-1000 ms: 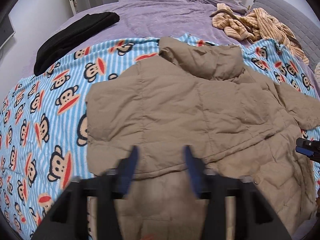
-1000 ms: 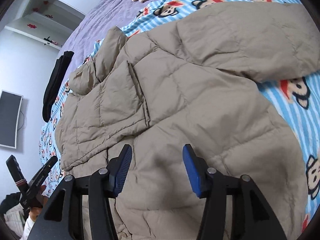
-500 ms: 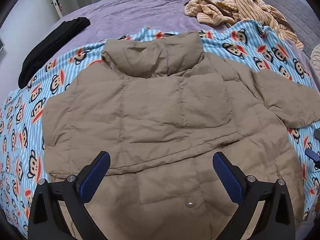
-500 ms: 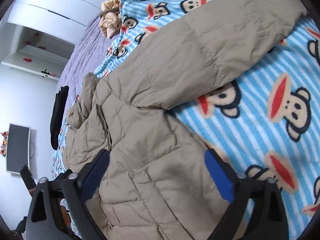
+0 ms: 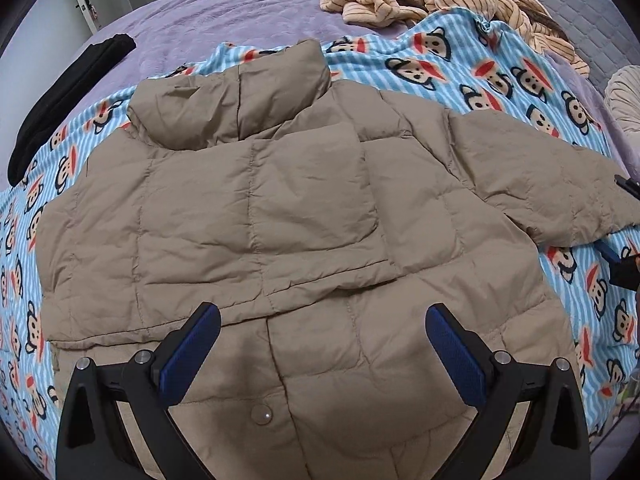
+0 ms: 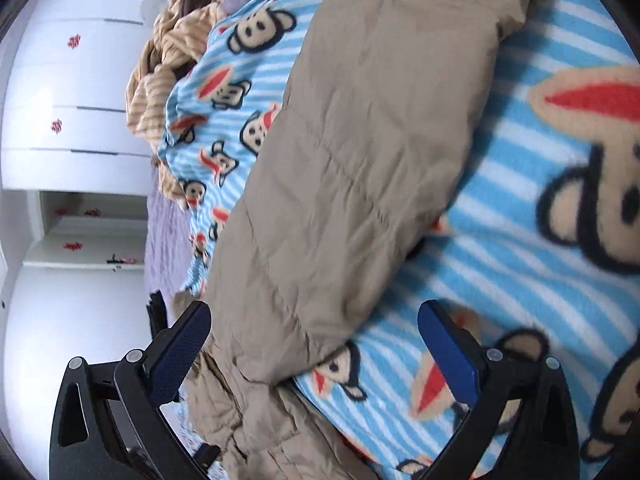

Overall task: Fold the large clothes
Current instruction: 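Grasp the other sleeve with the right tool and fold it across the body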

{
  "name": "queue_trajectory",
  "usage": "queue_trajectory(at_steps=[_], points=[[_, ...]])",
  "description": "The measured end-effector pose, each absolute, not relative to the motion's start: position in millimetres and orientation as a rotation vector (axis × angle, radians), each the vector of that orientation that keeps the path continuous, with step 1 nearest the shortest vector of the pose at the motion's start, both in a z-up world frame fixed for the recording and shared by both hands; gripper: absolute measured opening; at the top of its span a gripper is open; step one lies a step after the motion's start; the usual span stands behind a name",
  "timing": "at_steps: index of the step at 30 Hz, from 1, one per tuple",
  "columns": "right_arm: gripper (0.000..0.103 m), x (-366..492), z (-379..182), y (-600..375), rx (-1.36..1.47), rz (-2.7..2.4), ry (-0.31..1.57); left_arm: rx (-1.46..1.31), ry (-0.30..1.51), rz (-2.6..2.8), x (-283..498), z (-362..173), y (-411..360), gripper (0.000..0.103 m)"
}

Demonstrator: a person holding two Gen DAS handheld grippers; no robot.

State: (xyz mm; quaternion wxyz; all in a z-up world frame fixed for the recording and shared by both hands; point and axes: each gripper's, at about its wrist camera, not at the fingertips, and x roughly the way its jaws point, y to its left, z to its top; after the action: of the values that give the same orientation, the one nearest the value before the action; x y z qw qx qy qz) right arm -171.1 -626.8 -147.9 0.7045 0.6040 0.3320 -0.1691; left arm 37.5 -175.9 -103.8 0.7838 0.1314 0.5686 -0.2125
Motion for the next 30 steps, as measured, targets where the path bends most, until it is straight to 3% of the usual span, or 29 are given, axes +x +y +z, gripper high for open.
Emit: queue_trajectory(at_steps=[9,10,12,13,17,22,30], points=[[0.103,-167.7,-152.3,-683.6,1.568,-0.352,0.442,0.245,1.213,-0.426,48.0,-97.9,-172.3,0.103],[0.097,-169.5,-155.0,-686.8,1.608,-0.358,0.409,0.234,1.211,-0.42,50.7,-96.3,-169.3,0.103],[0.045,-172.6,-159.8,-690.3,1.679,-0.36,0.363,0.212,1.207,-0.409,55.6,-92.9,-162.6,0.103],[0.004,-170.6,-163.1,-692.2,1.709,-0.361,0.367,0.203,1.202,-0.404,58.5,-90.4,-158.1,0.103],[0.003,-156.1,-145.5,-688.4,1.656,-0.309,0.36,0.187,1.165,-0.368,69.7,-80.2,-136.7,0.103],[0.004,-93.9,-82.0,-651.1,1.399,-0.155,0.47,0.168,1.132,-0.311,85.5,-73.0,-100.1,0.103],[0.004,34.6,-16.1,-481.4,0.843,0.107,0.742,0.129,1.107,-0.226,103.0,-74.4,-32.0,0.103]])
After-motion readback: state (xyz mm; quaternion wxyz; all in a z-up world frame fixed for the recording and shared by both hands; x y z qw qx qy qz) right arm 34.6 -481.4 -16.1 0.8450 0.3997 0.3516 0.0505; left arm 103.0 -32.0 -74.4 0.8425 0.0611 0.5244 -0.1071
